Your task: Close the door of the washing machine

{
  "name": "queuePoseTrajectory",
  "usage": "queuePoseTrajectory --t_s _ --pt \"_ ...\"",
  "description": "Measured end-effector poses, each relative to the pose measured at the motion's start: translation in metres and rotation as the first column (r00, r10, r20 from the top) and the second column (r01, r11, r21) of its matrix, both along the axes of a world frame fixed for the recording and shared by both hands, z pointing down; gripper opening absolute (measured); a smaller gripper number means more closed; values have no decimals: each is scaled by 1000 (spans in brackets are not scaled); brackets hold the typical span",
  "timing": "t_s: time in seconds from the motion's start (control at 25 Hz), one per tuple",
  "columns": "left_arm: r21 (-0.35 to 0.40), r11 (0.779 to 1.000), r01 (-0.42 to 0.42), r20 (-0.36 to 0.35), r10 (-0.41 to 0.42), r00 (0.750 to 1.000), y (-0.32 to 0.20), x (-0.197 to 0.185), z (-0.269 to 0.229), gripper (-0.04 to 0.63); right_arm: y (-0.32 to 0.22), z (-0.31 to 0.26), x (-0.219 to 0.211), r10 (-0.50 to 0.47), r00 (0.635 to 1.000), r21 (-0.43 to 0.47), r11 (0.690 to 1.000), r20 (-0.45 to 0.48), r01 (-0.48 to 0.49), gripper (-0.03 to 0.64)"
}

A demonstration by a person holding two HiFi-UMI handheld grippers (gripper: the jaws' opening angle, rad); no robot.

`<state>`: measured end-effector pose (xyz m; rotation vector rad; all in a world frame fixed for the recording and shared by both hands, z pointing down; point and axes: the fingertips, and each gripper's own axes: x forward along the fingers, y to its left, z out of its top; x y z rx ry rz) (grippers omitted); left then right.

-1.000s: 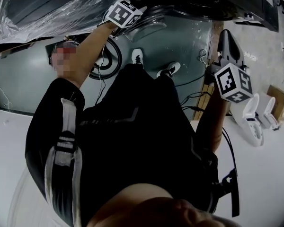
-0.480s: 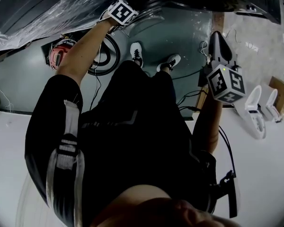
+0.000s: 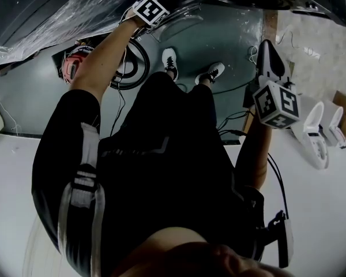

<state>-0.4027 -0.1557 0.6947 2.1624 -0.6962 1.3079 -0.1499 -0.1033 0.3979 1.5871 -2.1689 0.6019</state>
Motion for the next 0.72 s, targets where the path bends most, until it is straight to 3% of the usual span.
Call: queuePoseTrajectory --t_s 0.52,0.72 --pt "-27 998 63 15 -63 998 9 4 2 172 5 11 10 43 999 -8 999 28 -43 5" --pt "8 1000 18 26 -18 999 19 17 0 169 9 16 14 43 999 -12 999 22 -43 5"
